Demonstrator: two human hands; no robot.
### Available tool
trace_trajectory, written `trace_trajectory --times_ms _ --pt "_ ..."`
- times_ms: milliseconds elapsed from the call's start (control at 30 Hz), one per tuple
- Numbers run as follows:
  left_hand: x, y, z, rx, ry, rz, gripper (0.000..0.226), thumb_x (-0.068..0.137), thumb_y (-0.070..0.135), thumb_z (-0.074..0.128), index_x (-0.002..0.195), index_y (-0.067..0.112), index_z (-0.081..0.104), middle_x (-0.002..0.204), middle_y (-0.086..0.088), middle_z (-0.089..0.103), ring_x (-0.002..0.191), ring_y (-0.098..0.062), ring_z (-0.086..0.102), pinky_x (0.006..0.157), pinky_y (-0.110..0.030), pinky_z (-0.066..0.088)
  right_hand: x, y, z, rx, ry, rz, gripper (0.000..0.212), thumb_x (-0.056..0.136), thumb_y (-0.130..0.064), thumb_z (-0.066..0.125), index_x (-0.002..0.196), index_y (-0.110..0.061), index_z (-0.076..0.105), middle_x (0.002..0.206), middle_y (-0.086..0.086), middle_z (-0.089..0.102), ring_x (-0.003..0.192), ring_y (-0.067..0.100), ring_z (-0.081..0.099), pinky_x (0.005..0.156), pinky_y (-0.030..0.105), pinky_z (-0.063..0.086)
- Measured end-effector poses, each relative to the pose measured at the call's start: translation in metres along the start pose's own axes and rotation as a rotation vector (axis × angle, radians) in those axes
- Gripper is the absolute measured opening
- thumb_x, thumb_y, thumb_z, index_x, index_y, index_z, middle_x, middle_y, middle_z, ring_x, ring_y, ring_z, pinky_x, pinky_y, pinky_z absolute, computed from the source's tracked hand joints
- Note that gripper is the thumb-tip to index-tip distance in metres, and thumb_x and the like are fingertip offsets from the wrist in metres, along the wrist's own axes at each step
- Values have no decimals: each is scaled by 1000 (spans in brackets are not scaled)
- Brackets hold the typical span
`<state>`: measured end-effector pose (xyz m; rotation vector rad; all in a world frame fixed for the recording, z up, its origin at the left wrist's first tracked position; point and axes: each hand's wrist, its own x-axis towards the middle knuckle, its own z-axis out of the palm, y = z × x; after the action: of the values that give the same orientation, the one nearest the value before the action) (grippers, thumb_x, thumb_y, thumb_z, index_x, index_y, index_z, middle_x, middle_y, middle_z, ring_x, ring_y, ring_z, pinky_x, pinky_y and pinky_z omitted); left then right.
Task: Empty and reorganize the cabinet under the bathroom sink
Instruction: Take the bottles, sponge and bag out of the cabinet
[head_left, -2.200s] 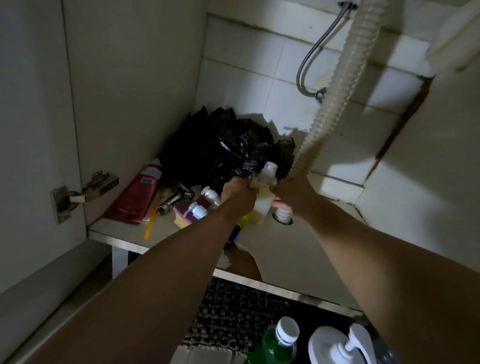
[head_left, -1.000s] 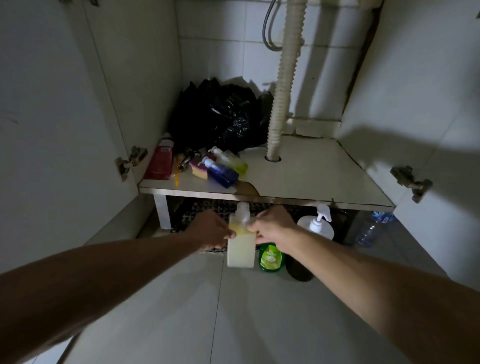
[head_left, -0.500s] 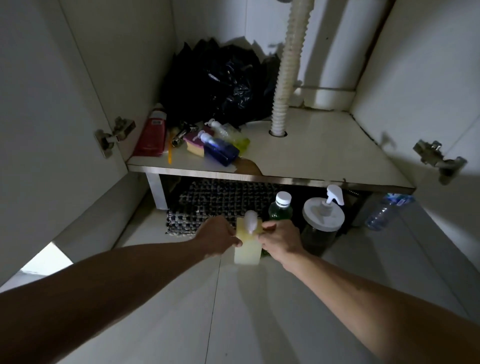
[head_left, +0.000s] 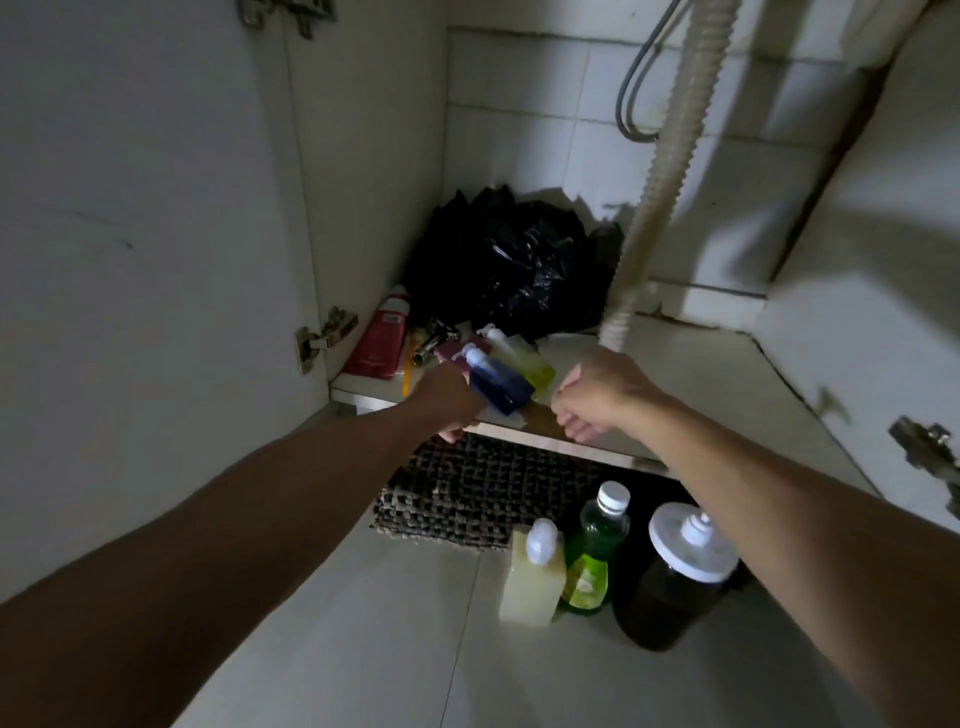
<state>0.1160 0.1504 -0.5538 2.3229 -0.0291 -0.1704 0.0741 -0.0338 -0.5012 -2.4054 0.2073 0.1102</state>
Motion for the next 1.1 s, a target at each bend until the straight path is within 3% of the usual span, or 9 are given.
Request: trace_trajectory --times_ms 167,233,367,467,600,767,867,967,1100 --pt "18 18 5 -256 194 -99 42 88 35 64 120 8 59 104 -20 70 89 -34 71 73 -42 61 57 -27 -5 4 83 -110 24 91 -13 61 108 -2 73 108 16 72 102 30 69 93 42 57" --pt "27 24 14 -453 172 -203 46 94 29 61 132 4 51 120 -19 64 104 -33 67 75 -39 58 75 -31 4 -29 98 -118 21 96 -19 53 91 -8 70 115 15 69 112 33 63 95 38 52" --pt "50 17 27 -753 121 -251 59 73 25 82 124 15 56 112 -11 65 89 -28 68 68 -47 61 99 -21 28 -100 113 -175 35 101 -26 47 70 -9 50 86 15 58 82 27 55 69 34 36" --pt "61 5 31 -829 115 -277 43 76 17 82 111 12 58 107 -12 65 86 -28 67 62 -38 60 113 -11 37 -67 100 -179 41 99 -28 52 62 -14 43 77 10 50 77 23 48 64 31 30" --pt "64 2 38 -857 106 -262 42 81 16 75 117 4 58 109 -17 67 92 -31 69 67 -36 59 116 6 33 158 38 -107 29 96 -24 60 69 -17 51 72 0 49 68 16 47 55 29 31" --pt "59 1 45 -803 140 -180 23 88 8 68 107 8 57 107 -12 66 95 -27 64 71 -31 52 110 35 35 499 -52 -99 4 95 -19 67 95 -15 67 93 4 69 86 21 66 70 27 49" --pt "51 5 44 -737 142 -96 15 90 3 63 91 17 58 93 -9 64 90 -28 62 66 -30 53 100 43 27 535 -43 -35 37 85 -34 77 117 -26 61 116 -1 70 107 20 64 93 38 49" --pt "41 13 37 -732 111 -20 19 85 4 68 84 23 64 100 -11 69 101 -34 67 86 -46 57 80 46 9 582 -51 -104 27 86 -27 77 106 -34 59 114 -6 68 108 18 63 100 40 46" --pt "14 33 12 -727 76 118 24 77 -2 76 96 9 66 99 -16 70 89 -31 69 80 -44 60 44 44 -29 624 -91 -236 25 84 -17 78 103 -26 65 100 -1 76 99 23 72 89 36 55"
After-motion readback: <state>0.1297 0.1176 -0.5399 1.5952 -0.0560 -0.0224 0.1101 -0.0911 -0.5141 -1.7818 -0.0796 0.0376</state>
